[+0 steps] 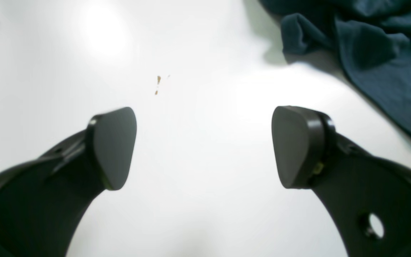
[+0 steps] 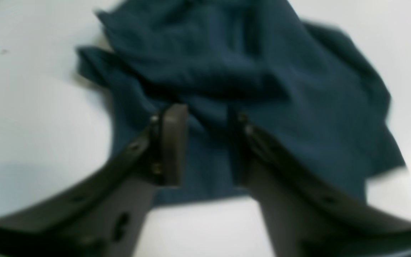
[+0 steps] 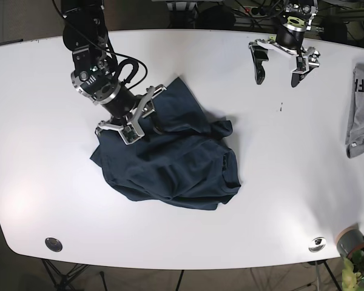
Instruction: Fold the T-shirt properly
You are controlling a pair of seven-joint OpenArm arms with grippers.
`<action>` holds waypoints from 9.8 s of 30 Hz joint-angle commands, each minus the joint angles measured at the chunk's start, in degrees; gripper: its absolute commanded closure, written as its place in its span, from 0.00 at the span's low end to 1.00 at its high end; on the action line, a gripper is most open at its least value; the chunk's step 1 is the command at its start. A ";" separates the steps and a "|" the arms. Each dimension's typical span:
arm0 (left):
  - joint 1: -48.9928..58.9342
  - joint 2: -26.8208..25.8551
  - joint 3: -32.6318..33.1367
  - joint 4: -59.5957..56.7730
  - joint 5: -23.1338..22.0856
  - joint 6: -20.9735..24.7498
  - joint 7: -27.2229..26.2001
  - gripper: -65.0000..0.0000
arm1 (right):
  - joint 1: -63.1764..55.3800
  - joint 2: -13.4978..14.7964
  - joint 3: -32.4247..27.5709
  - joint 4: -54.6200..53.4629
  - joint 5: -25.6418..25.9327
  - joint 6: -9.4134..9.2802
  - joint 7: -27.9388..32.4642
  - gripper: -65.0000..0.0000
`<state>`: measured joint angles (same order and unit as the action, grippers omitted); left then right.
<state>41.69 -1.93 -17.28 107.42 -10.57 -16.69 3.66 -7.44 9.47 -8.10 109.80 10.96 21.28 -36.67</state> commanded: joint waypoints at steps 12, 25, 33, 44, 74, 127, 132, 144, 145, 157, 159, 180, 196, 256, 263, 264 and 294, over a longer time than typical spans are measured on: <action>-0.86 -0.31 -0.17 1.11 -0.55 -0.24 -1.24 0.14 | 13.90 -0.64 -10.76 -10.33 0.34 -0.05 0.67 0.47; -1.12 -0.31 0.09 1.02 -0.55 -0.32 -1.24 0.14 | 22.61 -5.39 -18.67 -22.63 0.34 -0.05 0.67 0.47; -1.30 -0.31 0.09 1.02 -0.55 -0.32 -1.24 0.14 | 25.86 -7.15 -24.65 -28.35 0.34 -0.31 0.58 0.43; -1.30 -0.22 0.09 0.76 -0.55 -0.32 -1.24 0.14 | 27.00 -8.82 -25.70 -33.27 0.25 -0.40 0.67 0.21; -1.38 -1.19 2.64 0.67 -0.55 -0.41 -1.24 0.14 | 33.24 -11.63 -26.67 -48.66 0.16 -0.66 10.86 0.27; -3.58 -4.97 15.56 0.67 7.53 -0.41 -1.24 0.14 | 54.87 0.85 -12.25 -20.26 0.95 -5.85 -2.50 0.97; -5.25 -4.97 20.84 0.67 12.02 -0.41 -1.24 0.14 | 56.63 1.73 -10.58 -21.75 0.95 -4.27 -2.50 0.97; -14.13 -4.97 32.62 -4.87 21.34 -0.41 0.08 0.14 | 57.16 1.82 -7.68 -25.36 0.95 -4.27 -2.41 0.97; -15.01 -4.97 33.59 -5.66 21.60 -0.41 0.08 0.14 | 57.16 1.91 -7.68 -25.45 0.95 -4.27 -2.41 0.97; -24.77 -6.73 42.55 -13.22 21.42 -0.41 4.82 0.13 | 56.54 1.91 -7.59 -25.71 0.95 -4.27 -2.41 0.97; -25.74 -6.73 43.26 -14.54 21.42 -0.41 4.82 0.13 | 56.37 1.91 -7.59 -25.71 0.69 -4.27 -2.41 0.97; -31.54 -7.87 43.26 -28.78 23.18 -0.32 5.61 0.66 | 54.17 1.82 -3.37 -25.71 0.95 -4.27 -2.41 0.97; -34.09 -7.78 31.39 -21.04 22.57 -0.50 11.77 1.00 | 53.38 1.73 0.76 -27.82 0.34 -4.35 -2.41 0.97; -70.31 -16.83 -6.50 -3.02 17.64 -20.02 47.02 1.00 | 42.21 9.56 25.46 -33.62 10.01 -4.62 -5.49 0.97; -60.11 -13.23 -10.55 0.85 17.73 -23.27 47.02 1.00 | 29.82 9.21 29.15 -29.49 13.96 -4.79 -5.49 0.97; -57.82 -12.88 -11.60 1.20 17.73 -23.31 47.02 1.00 | 27.53 9.21 29.15 -28.61 14.58 -4.79 -5.49 0.97; -27.32 -3.30 -28.74 1.02 17.73 -23.31 32.34 1.00 | -4.56 9.12 31.61 -26.41 37.79 -4.35 -5.49 0.96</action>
<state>13.96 -5.21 -45.76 107.42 7.53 -40.56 37.67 -11.70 17.32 22.94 82.11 47.18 16.58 -43.35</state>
